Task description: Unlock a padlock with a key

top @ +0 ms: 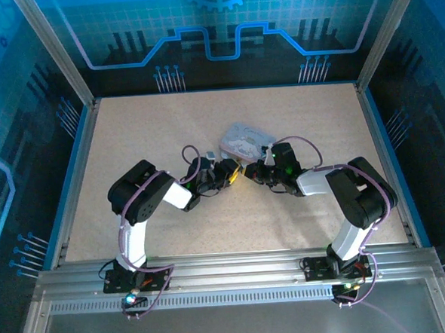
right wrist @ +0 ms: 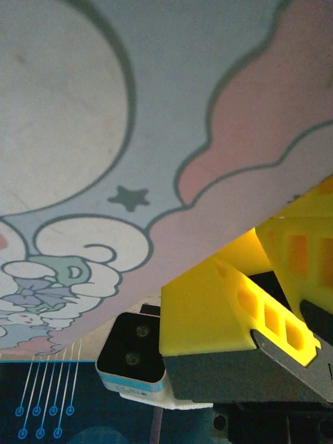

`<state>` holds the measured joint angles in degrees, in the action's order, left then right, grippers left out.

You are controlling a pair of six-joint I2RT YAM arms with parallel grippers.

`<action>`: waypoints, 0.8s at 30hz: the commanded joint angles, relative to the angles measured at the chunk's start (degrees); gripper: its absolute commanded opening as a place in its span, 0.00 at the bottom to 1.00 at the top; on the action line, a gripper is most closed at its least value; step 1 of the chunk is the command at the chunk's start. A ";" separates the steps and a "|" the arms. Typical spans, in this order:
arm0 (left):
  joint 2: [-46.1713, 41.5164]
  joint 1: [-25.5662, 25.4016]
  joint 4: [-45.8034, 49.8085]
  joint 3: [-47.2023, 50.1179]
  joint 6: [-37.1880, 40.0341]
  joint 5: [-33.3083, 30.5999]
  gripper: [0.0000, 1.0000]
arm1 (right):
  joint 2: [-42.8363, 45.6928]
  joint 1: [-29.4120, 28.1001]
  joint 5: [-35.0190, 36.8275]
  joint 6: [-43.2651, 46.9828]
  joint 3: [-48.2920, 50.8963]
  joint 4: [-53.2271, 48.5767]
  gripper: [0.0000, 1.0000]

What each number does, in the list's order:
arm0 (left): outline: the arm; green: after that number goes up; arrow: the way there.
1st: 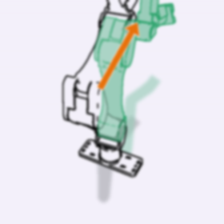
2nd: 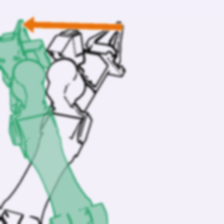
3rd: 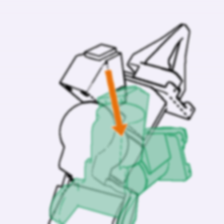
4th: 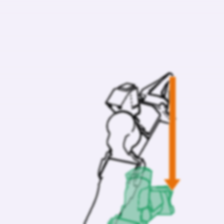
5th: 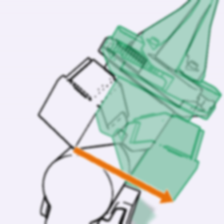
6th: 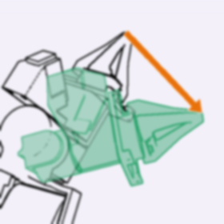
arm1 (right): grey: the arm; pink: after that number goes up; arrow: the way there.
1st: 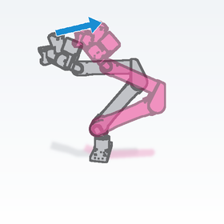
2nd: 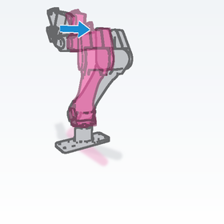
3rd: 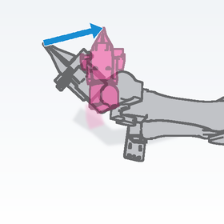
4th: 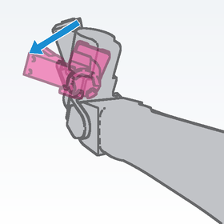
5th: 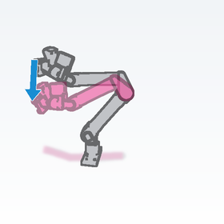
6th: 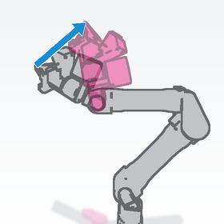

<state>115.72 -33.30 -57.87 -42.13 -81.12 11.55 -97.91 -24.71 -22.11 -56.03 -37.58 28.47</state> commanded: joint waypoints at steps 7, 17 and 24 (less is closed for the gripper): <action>2.01 -0.56 -3.36 -1.82 -0.76 -0.41 0.28 | -1.58 -0.24 -0.65 -1.63 -0.89 -0.79 0.00; 0.63 -0.56 -2.57 -0.86 -0.10 -1.67 0.09 | -0.20 -0.24 -0.81 -0.68 -0.78 -0.43 0.04; -0.49 -0.68 -1.64 -0.38 0.18 -2.14 0.04 | 2.28 0.62 -0.34 3.06 0.53 -2.79 0.17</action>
<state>116.64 -33.56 -59.07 -43.03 -81.08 10.72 -97.76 -24.67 -21.54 -55.13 -37.60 27.90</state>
